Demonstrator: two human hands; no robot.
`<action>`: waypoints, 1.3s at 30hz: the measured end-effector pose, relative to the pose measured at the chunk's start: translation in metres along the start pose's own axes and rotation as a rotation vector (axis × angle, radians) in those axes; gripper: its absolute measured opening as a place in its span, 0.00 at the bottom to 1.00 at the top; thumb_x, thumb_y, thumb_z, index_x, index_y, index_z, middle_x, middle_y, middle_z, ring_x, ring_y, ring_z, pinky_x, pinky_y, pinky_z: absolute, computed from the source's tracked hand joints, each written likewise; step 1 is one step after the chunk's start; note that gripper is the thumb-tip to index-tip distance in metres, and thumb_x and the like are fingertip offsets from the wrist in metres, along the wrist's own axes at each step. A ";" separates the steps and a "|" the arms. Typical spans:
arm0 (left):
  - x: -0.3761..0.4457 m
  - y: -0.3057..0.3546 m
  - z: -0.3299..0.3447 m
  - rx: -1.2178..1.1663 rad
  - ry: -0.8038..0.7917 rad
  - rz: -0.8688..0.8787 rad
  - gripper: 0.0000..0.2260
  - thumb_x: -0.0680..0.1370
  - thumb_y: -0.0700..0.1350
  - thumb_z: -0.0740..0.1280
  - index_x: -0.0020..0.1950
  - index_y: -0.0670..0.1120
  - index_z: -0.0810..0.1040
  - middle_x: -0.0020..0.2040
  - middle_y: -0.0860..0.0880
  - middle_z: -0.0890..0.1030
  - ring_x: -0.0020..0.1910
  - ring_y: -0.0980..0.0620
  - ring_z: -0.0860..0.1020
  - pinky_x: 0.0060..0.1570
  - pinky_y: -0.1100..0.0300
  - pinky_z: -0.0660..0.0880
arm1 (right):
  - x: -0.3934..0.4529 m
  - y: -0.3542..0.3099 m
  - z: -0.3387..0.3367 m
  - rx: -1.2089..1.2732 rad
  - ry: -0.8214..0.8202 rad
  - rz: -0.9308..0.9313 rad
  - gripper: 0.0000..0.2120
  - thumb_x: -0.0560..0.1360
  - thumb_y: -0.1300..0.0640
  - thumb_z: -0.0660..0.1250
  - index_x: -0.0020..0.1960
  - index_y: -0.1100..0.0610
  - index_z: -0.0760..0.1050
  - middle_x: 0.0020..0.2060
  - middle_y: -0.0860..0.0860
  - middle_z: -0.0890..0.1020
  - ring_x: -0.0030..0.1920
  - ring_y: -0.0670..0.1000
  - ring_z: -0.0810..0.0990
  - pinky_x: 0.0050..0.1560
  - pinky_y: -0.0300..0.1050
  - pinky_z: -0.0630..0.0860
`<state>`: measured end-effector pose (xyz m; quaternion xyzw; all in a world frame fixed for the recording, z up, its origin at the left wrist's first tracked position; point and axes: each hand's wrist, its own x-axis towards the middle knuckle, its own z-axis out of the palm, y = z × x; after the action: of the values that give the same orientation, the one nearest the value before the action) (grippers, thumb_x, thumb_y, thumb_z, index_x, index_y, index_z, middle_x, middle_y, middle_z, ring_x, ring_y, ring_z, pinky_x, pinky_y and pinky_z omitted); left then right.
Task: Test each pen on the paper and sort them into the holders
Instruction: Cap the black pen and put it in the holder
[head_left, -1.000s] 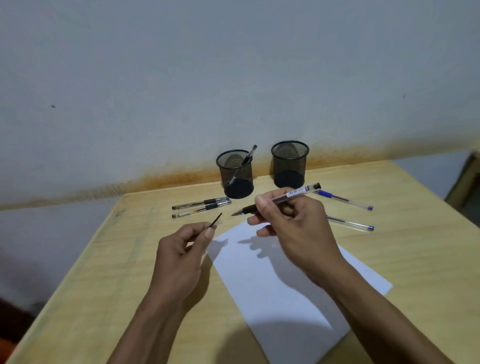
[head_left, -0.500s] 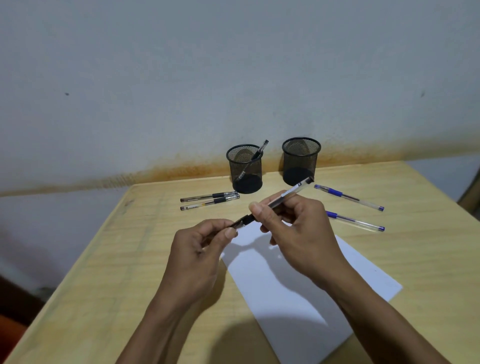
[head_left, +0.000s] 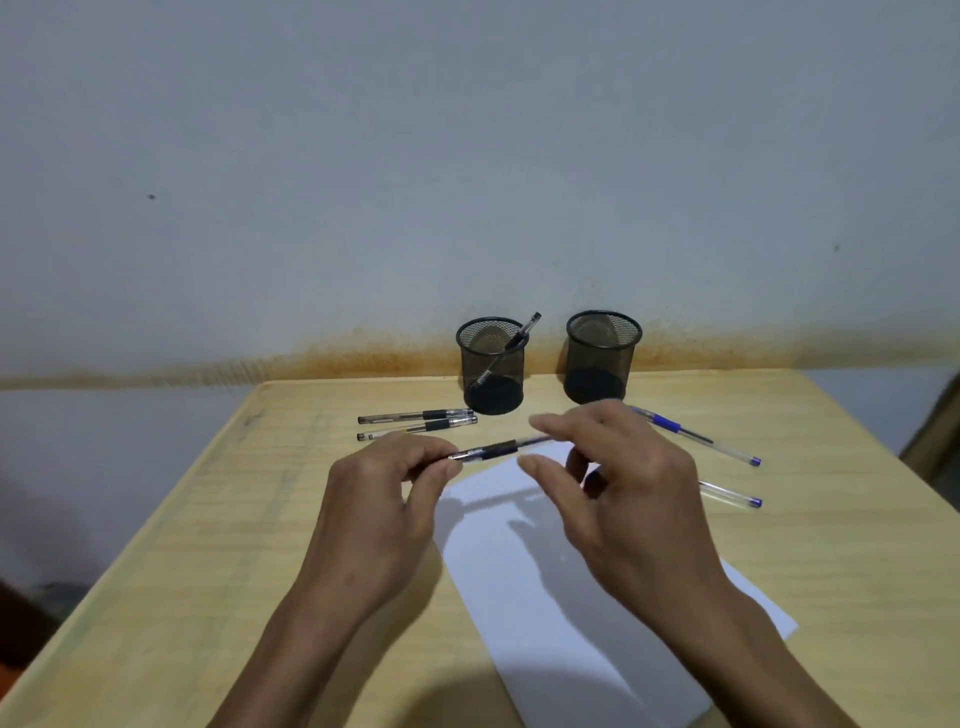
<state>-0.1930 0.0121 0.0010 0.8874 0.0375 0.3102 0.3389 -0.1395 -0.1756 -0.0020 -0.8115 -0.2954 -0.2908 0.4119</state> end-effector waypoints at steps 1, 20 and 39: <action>0.001 0.002 0.000 0.038 -0.016 0.043 0.05 0.74 0.41 0.73 0.47 0.50 0.85 0.41 0.60 0.83 0.45 0.64 0.78 0.42 0.77 0.69 | 0.002 0.003 0.004 -0.042 -0.034 -0.094 0.13 0.70 0.59 0.79 0.54 0.56 0.86 0.46 0.50 0.82 0.35 0.42 0.75 0.37 0.36 0.75; 0.101 -0.035 0.054 -0.012 -0.005 -0.165 0.21 0.74 0.54 0.72 0.64 0.48 0.77 0.56 0.52 0.79 0.48 0.58 0.77 0.46 0.63 0.73 | 0.116 0.063 0.024 0.468 0.286 0.483 0.08 0.81 0.53 0.68 0.53 0.58 0.79 0.39 0.55 0.87 0.37 0.46 0.88 0.39 0.45 0.85; 0.152 -0.065 0.099 0.003 -0.096 -0.178 0.35 0.70 0.62 0.72 0.72 0.47 0.69 0.66 0.49 0.75 0.65 0.50 0.73 0.63 0.52 0.72 | 0.130 0.103 0.109 0.270 0.206 0.637 0.10 0.73 0.50 0.77 0.38 0.54 0.83 0.29 0.45 0.83 0.28 0.39 0.79 0.30 0.26 0.71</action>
<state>-0.0037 0.0466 -0.0169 0.8950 0.1003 0.2358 0.3652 0.0447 -0.1026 -0.0133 -0.7677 -0.0206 -0.1865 0.6128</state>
